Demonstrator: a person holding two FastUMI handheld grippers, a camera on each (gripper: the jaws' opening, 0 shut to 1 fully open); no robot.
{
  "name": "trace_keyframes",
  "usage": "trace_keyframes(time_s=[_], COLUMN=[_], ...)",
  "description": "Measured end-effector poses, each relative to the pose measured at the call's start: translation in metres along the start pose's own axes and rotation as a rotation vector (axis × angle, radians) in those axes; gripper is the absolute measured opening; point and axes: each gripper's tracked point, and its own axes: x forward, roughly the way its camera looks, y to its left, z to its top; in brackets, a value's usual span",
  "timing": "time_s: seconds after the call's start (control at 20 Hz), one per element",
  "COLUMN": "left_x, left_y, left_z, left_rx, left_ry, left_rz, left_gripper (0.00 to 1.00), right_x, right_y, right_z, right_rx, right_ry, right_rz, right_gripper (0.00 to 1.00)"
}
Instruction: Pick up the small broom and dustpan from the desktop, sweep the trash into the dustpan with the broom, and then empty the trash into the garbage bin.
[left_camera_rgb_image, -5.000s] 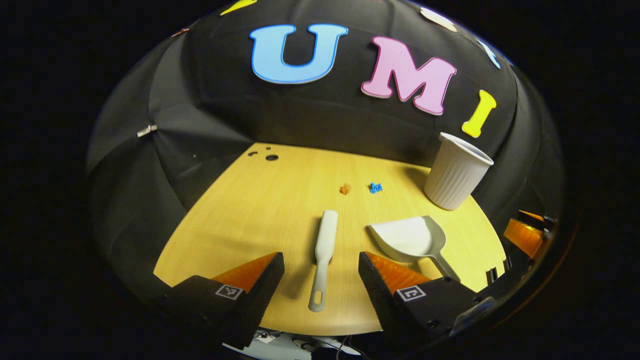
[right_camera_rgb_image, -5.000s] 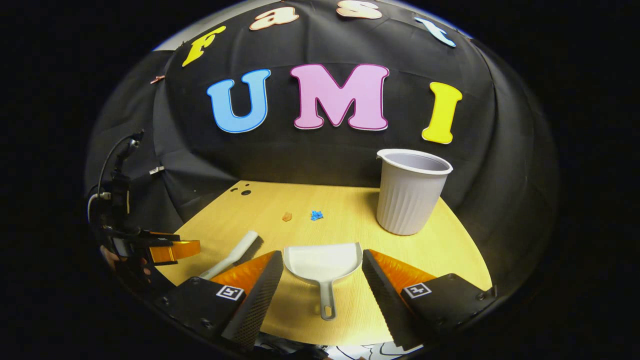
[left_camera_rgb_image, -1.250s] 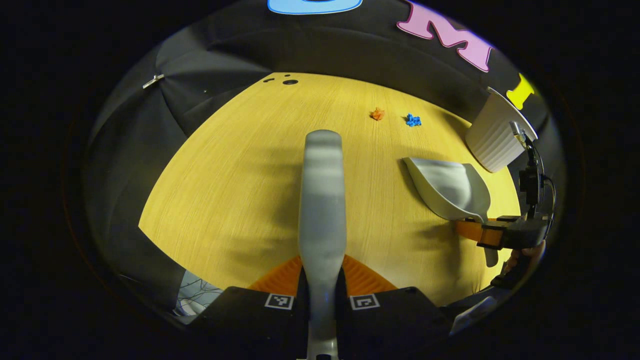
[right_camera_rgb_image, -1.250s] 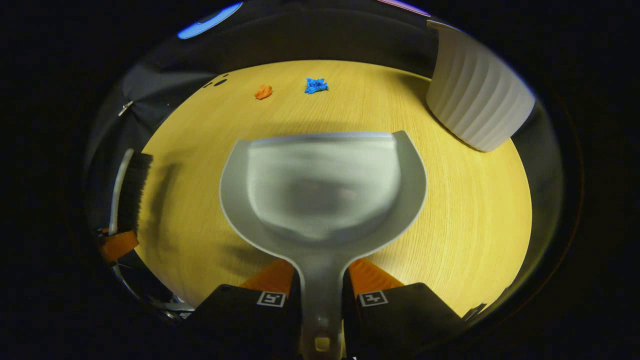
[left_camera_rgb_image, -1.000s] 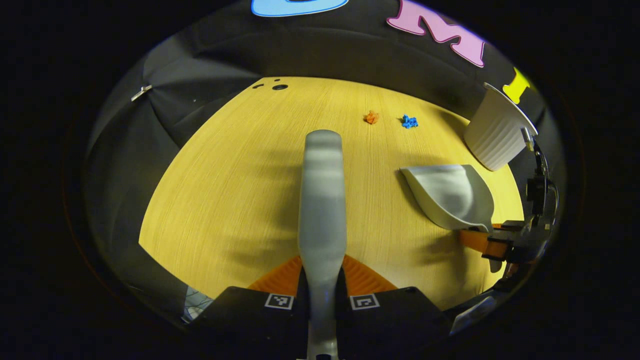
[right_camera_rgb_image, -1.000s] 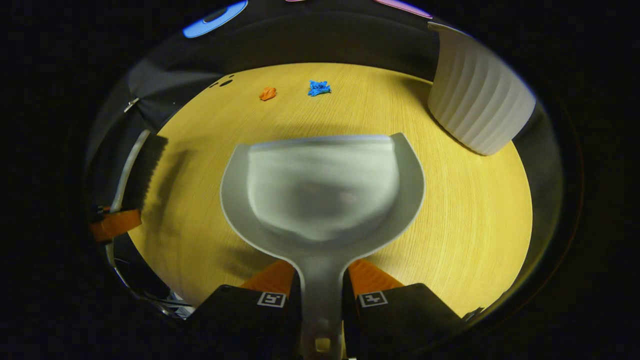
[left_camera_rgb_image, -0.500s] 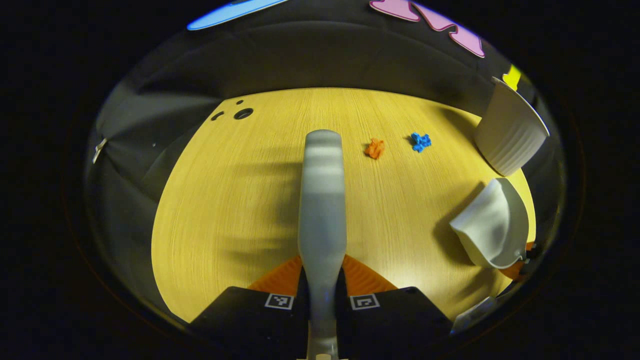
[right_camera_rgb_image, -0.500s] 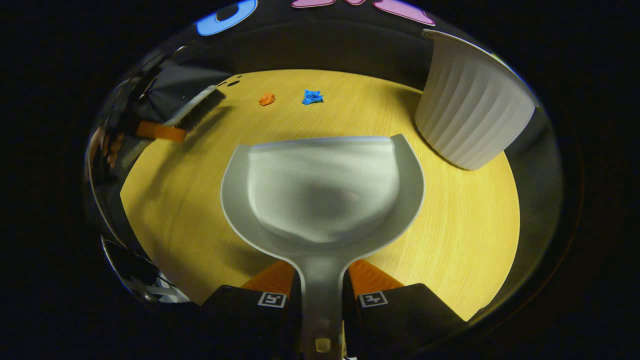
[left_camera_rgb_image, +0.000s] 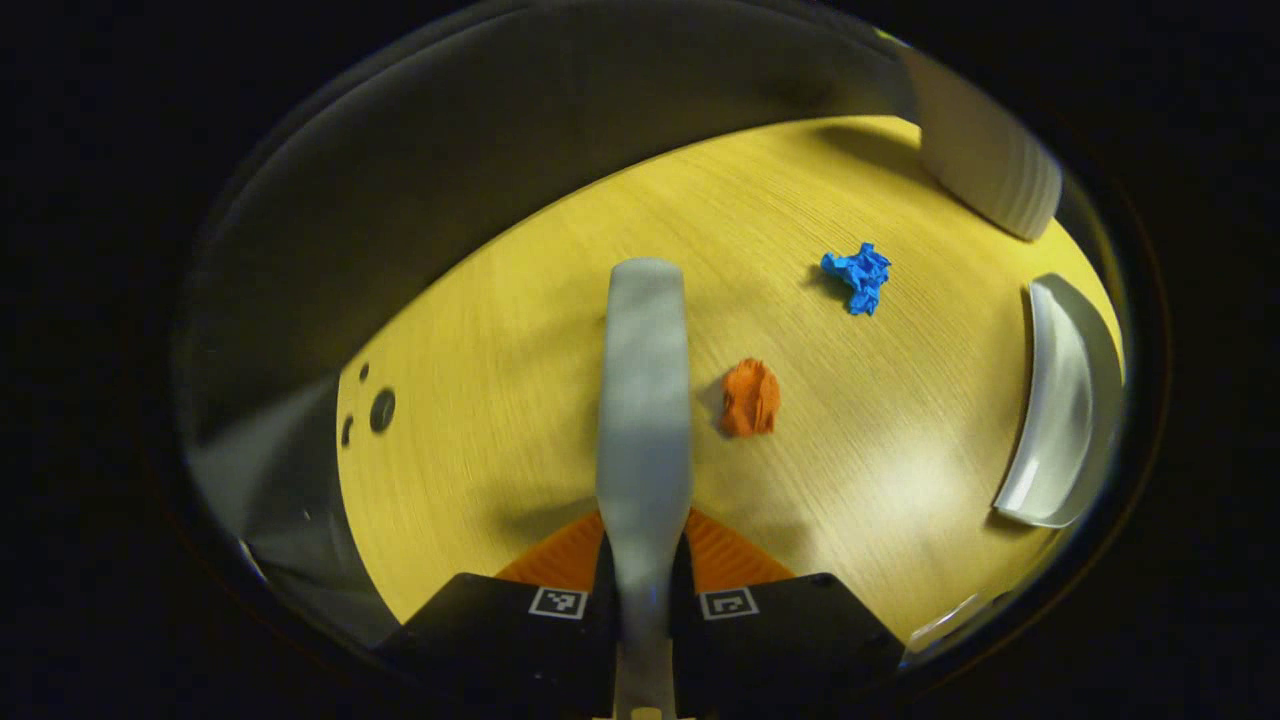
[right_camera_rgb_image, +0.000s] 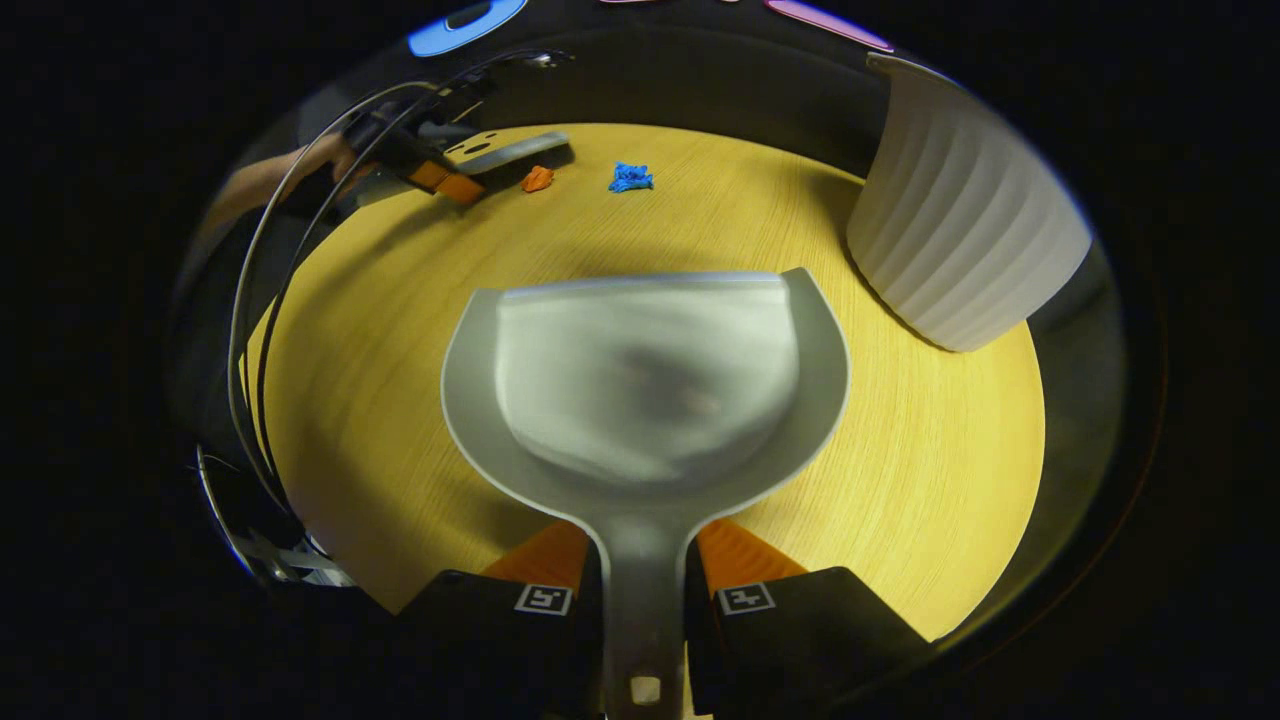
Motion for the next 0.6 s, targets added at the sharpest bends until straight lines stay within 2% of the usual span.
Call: trace_keyframes(time_s=[0.05,0.1,0.15,0.3,0.35,0.4,0.5,0.6], left_x=[0.003,0.005,0.007,0.006,0.004,0.002,-0.005,-0.023], left_y=[0.000,-0.005,-0.011,-0.036,-0.047,-0.059,-0.090,-0.125], left_z=[0.009,0.019,0.026,0.042,0.046,0.049,0.050,0.044], left_rx=[0.051,0.097,0.138,0.242,0.269,0.291,0.329,0.387], left_ry=[-0.009,-0.019,-0.022,-0.018,-0.026,-0.028,-0.013,0.014], left_rz=[-0.009,-0.033,-0.063,-0.167,-0.203,-0.241,-0.324,-0.410], left_gripper=[0.24,0.27,0.26,0.27,0.24,0.27,0.24,0.27], right_x=[0.001,0.002,0.004,0.002,0.003,0.004,0.005,0.003], right_y=[-0.001,-0.002,-0.002,-0.005,-0.006,-0.005,-0.003,-0.005], right_z=[0.000,0.001,0.000,0.000,0.000,0.002,0.006,0.006], right_rx=[0.001,0.000,-0.002,-0.044,-0.053,-0.057,-0.067,-0.076], right_ry=[0.002,0.001,0.003,-0.012,-0.007,-0.012,-0.010,-0.009], right_rz=[0.008,0.015,0.020,0.023,0.028,0.033,0.039,0.044], right_gripper=[0.38,0.41,0.38,0.38,0.38,0.38,0.38,0.38])
